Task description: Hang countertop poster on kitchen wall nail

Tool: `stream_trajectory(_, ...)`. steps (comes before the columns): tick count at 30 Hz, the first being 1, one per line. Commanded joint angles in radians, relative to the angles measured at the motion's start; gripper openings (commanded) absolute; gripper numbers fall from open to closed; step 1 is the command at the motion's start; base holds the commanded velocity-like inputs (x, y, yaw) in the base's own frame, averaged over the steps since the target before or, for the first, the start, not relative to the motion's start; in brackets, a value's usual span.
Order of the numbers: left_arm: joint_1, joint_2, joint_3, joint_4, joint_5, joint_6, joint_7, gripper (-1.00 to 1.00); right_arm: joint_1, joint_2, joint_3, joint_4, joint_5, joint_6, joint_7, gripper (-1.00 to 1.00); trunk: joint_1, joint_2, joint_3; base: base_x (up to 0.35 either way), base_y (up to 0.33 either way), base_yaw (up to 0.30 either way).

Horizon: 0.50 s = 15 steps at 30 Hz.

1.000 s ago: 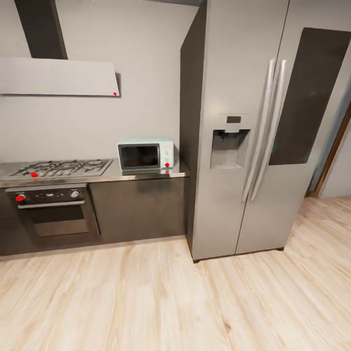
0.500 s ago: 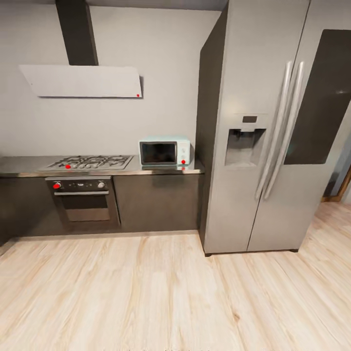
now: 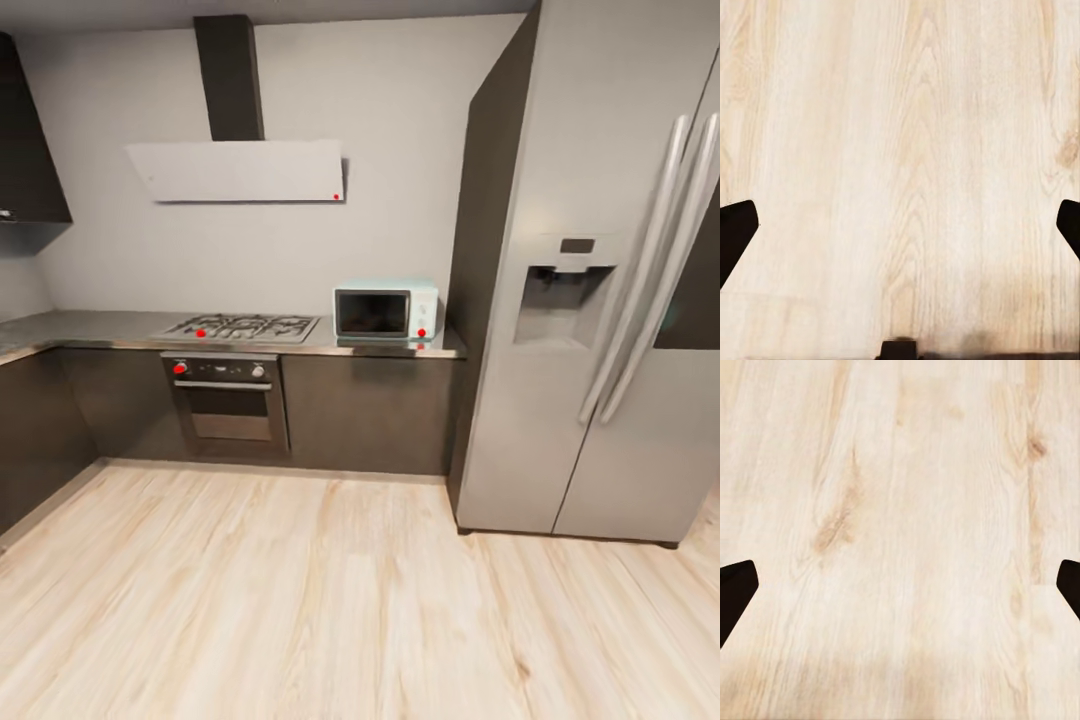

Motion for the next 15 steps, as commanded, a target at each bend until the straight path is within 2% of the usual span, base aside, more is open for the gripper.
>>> stream_trajectory(1, 0.000, -0.001, 0.006, -0.001, -0.011, -0.002, 0.000, 1.00, -0.001, 0.000, 0.001, 0.001, 0.001, -0.003, -0.001, 1.00, 0.000, 0.000, -0.001, -0.001, 0.000, 0.293)
stream_trajectory(10, 0.000, -0.001, 0.006, -0.001, -0.011, -0.002, 0.000, 1.00, -0.001, 0.000, 0.001, 0.001, 0.001, -0.002, 0.000, 1.00, 0.000, 0.000, -0.002, 0.000, 0.000, 0.281)
stream_trajectory(15, 0.000, -0.001, 0.006, -0.001, -0.011, -0.002, 0.000, 1.00, -0.001, -0.001, 0.001, 0.001, 0.001, 0.000, 0.004, 1.00, 0.000, 0.000, -0.003, 0.016, 0.027, 0.111)
